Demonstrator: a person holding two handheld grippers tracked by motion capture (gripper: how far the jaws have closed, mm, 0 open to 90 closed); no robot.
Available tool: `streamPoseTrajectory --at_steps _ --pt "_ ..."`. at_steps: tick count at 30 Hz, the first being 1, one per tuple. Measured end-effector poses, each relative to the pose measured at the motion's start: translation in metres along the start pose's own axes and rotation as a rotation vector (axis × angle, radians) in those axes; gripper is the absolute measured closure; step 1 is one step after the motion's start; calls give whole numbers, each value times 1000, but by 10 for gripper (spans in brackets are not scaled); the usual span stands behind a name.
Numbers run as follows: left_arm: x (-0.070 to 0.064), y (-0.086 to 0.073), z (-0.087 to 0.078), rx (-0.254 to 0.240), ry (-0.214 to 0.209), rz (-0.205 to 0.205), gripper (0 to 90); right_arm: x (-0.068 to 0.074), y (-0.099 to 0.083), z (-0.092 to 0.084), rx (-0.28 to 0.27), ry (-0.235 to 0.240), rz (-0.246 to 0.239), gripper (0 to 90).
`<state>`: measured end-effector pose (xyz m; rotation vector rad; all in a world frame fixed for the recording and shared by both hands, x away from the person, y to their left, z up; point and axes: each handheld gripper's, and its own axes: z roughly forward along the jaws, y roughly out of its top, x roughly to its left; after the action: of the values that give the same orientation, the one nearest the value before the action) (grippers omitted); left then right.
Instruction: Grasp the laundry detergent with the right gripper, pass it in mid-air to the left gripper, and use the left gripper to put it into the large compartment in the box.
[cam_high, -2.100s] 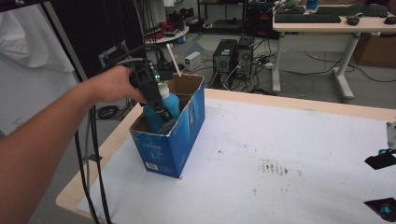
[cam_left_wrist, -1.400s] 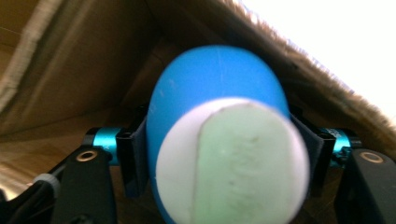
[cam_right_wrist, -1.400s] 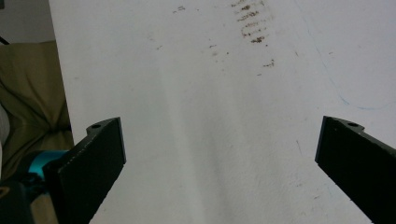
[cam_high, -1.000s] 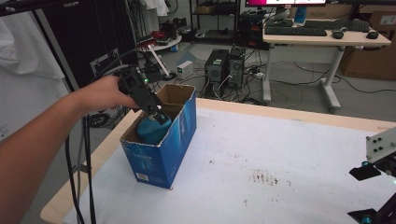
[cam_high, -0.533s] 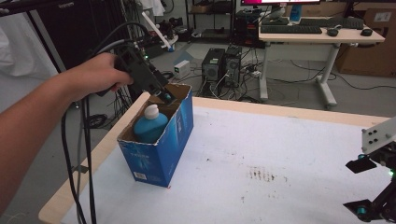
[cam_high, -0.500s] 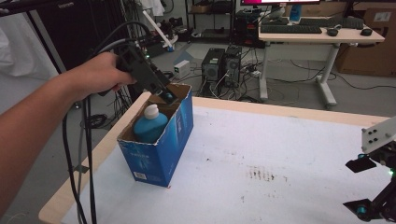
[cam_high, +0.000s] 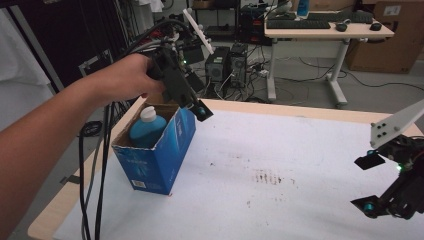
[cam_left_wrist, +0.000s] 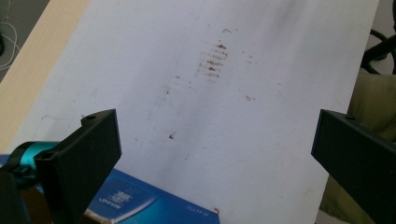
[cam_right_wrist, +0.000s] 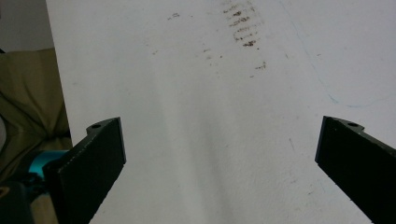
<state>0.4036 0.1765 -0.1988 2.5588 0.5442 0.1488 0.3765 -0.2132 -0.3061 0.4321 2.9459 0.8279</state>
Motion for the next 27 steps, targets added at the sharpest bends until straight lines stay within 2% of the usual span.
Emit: streamPoseTrajectory --at_steps 5,6,9,10,12,17,27 --pt "-11 16 13 8 -2 50 16 0 0 0 -5 0 -1 8" --pt "-12 17 14 11 -6 54 16 0 1 0 -7 0 2 8" --pt "-17 23 24 36 -21 103 16 -2 1 1 -11 0 4 8" --pt "-19 25 28 40 -27 103 16 -2 2 1 -11 0 4 8" --pt "-22 27 35 47 -60 114 16 -3 2 2 -12 1 5 8" --pt "-35 31 51 90 -163 199 16 -6 2 2 -10 3 13 8" --pt "-59 38 76 120 -227 266 16 -7 5 4 -9 -4 15 8"
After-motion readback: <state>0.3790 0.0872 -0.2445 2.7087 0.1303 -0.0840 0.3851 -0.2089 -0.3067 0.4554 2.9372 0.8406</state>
